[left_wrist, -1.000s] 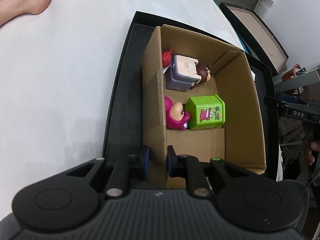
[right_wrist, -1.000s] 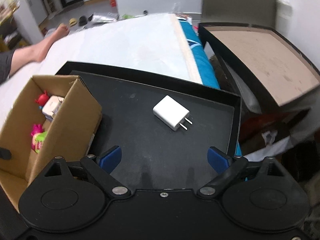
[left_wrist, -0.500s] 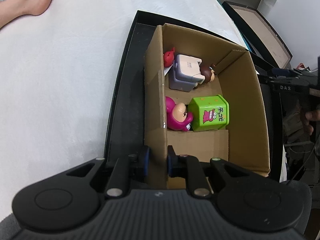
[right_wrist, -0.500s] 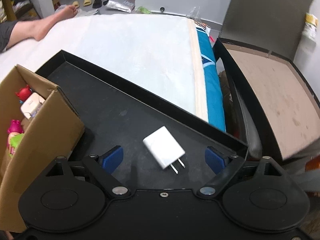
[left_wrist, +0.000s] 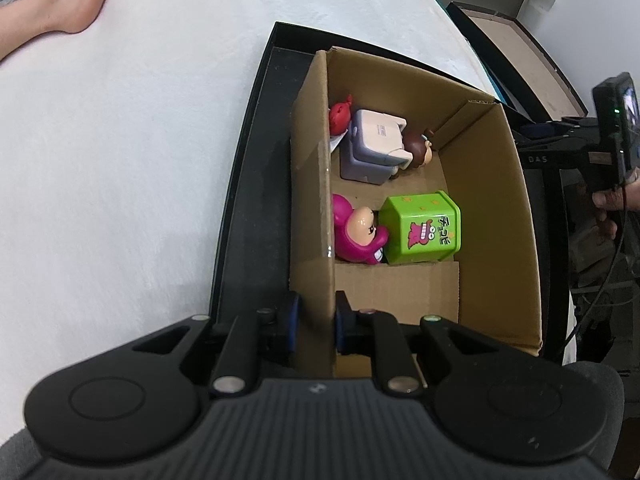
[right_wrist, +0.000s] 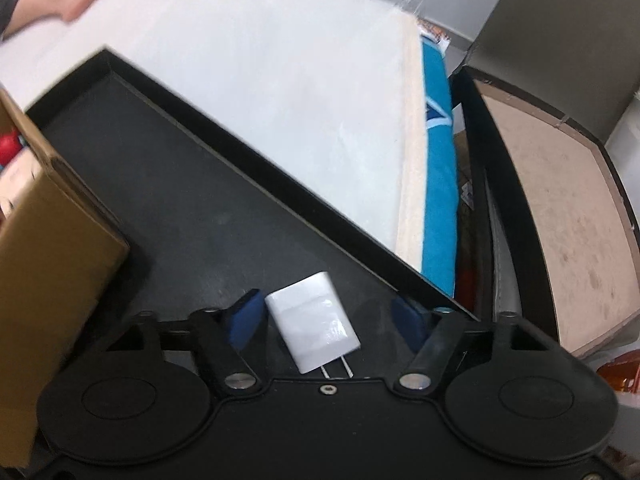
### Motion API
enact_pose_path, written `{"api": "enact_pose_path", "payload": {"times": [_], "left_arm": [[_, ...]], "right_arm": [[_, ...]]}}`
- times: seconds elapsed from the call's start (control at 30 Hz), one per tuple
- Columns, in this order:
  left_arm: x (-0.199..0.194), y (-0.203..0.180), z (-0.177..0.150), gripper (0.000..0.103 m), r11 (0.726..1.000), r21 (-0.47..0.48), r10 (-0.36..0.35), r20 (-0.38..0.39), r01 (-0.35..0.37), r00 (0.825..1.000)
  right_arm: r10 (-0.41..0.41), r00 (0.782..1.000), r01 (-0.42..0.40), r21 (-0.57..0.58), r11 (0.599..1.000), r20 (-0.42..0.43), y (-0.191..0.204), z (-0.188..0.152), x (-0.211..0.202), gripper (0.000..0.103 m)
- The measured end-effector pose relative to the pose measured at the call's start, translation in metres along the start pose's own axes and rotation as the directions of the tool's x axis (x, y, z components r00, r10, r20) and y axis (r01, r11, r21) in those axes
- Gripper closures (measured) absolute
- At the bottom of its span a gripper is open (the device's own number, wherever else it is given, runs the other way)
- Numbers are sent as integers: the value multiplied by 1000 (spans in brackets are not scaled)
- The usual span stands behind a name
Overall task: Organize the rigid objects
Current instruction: 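Move the right tool to the white plug charger and grasp it, then place the white charger into the cardboard box and open the right tool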
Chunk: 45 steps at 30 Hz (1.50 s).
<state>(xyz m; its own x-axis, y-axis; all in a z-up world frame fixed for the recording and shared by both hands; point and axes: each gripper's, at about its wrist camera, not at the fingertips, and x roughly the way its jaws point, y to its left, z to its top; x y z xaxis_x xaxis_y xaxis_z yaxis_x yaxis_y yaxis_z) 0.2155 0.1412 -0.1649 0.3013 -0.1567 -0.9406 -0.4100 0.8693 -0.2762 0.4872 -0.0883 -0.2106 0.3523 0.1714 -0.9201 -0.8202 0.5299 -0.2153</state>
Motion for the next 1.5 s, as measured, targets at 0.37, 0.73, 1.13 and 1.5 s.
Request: {"api": "enact_pose_path", "payload": {"times": [0.37,0.73,1.13,1.5], "left_arm": [[-1,1,-1,87,1000,-6,1,3,-1,1000],[-2,-1,-2,87,1000,5,8,4,-8,1000],[-4,0,-4,87,1000,-2,-2,15,2,1000],[-7,4,-4,86,1000,-5,-20,19,20,1000]], "right_arm": [[114,993,-110,175,978,-10,-13,-26,-16,66],[151,988,-155,198,968,35,-10,-42,-48,67],[196,973,-211,122,970,124,20,-39,-120,67],[265,953,-276,61,959,145,64,-16,-155,67]]}}
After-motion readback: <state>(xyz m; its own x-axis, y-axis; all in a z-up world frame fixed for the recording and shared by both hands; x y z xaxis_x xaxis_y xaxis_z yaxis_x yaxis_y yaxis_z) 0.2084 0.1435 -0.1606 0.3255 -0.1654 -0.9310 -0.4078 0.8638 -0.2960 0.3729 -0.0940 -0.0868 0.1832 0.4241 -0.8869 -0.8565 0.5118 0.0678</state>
